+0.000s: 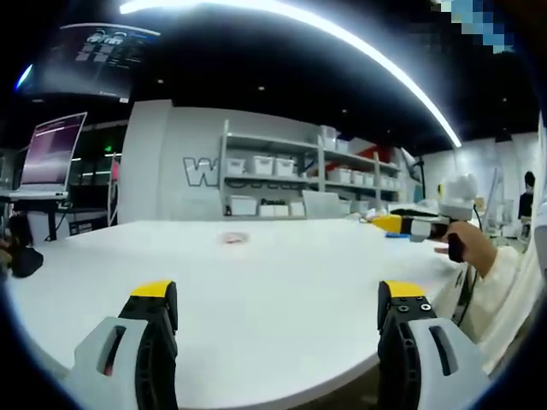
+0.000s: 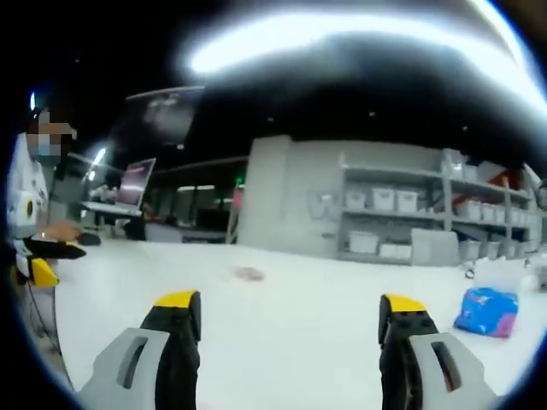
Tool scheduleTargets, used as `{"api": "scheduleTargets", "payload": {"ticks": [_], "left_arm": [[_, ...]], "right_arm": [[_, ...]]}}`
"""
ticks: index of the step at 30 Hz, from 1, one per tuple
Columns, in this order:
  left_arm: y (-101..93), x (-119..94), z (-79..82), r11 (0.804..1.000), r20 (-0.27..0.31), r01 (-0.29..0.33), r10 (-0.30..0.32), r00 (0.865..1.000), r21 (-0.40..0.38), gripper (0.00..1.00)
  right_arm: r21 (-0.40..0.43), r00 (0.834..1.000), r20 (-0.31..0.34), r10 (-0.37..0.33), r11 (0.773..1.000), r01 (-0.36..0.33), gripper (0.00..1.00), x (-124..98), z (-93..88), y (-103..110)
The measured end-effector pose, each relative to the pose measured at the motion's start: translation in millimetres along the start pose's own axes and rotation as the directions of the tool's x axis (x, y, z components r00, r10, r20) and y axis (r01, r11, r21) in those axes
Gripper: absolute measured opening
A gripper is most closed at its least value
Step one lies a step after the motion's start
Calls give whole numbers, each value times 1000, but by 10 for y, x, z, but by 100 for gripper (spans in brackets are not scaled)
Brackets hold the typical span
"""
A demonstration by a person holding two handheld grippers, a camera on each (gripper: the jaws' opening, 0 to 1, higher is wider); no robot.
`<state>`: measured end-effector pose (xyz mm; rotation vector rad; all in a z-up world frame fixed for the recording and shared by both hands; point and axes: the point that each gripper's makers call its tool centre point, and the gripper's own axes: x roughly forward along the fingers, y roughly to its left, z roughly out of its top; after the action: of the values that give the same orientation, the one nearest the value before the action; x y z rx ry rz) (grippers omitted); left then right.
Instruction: Open the resealable bag by pulling the two sides of the seal apart until the entire bag opening is separated and visibly accessible.
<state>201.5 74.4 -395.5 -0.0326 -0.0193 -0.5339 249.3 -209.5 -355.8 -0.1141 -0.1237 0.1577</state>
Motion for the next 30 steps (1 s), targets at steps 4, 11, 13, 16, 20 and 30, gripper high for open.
{"api": "scheduleTargets", "payload": {"ticks": [4, 11, 13, 16, 20, 30], "left_arm": [[-4, 7, 14, 1000, 3, 0, 0, 1000, 3, 96], [13, 17, 34, 1000, 14, -7, 7, 1000, 0, 96], [13, 25, 36, 1000, 17, -6, 6, 1000, -6, 95], [9, 38, 26, 1000, 13, -5, 5, 1000, -5, 95], [2, 45, 39, 1000, 17, -5, 5, 1000, -4, 95], [-13, 101, 68, 1000, 23, -3, 3, 1000, 1, 95]], "right_arm": [[-1, 1000, -7, -19, 1000, 19, 87, -81, -33, -55], [-1, 999, -4, -54, 999, 54, 87, -186, -9, -116], [-3, 998, -1, -56, 998, 56, 86, -196, -2, -109], [-7, 999, -5, -52, 999, 52, 86, -192, -12, -90], [-18, 998, -19, -53, 998, 53, 86, -187, -49, -89], [-29, 997, 2, -79, 996, 79, 86, -270, 17, -95]]}}
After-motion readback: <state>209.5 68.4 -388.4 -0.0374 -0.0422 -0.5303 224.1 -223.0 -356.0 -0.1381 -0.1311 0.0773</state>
